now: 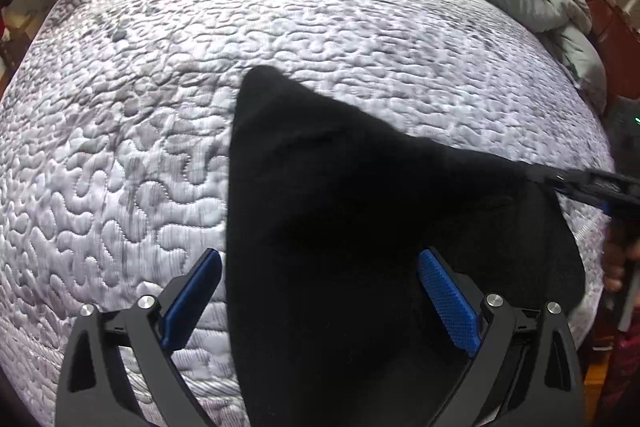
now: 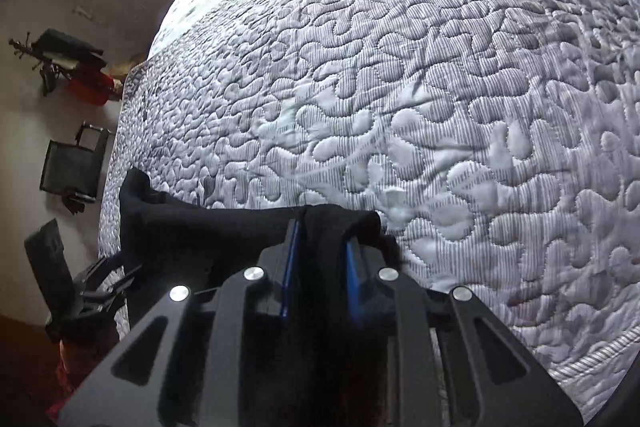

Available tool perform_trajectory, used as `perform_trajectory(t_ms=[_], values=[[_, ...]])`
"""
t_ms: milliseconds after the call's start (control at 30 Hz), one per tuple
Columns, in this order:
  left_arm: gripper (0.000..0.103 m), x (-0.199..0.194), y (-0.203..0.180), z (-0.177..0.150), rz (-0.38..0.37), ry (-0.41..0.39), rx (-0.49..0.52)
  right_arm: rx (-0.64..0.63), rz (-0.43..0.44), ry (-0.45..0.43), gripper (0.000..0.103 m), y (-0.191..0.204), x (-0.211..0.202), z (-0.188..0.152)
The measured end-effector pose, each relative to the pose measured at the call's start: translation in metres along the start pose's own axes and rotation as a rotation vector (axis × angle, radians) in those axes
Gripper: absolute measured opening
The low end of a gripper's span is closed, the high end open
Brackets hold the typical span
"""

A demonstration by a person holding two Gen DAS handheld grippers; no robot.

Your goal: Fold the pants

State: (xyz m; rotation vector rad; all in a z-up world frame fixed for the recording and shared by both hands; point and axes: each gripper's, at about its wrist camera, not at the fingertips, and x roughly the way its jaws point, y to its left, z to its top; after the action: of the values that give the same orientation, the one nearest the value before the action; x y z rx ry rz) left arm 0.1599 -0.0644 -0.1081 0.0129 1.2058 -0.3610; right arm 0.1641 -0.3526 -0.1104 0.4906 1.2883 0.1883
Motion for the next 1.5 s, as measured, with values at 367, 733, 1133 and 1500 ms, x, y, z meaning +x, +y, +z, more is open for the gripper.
perform_trajectory(t_ms=[367,733,1133,1500], values=[[0.099,-0.04,-0.012,-0.017,-0.003,-0.088,0.05,-0.077,0.019,-0.04,0.055,0.02,-0.046,-0.049],[0.099,-0.05,-0.012,-0.031,0.013,-0.105,0.042,-0.153,-0.004,0.077,0.035,0.037,-0.032,-0.103],[0.099,-0.056,-0.016,-0.039,0.055,-0.105,0.044,-0.155,-0.087,0.083,0.012,0.031,-0.024,-0.102],[0.099,-0.043,0.029,-0.058,-0.136,0.013,-0.101,-0.14,-0.087,0.058,0.014,0.029,-0.025,-0.105]])
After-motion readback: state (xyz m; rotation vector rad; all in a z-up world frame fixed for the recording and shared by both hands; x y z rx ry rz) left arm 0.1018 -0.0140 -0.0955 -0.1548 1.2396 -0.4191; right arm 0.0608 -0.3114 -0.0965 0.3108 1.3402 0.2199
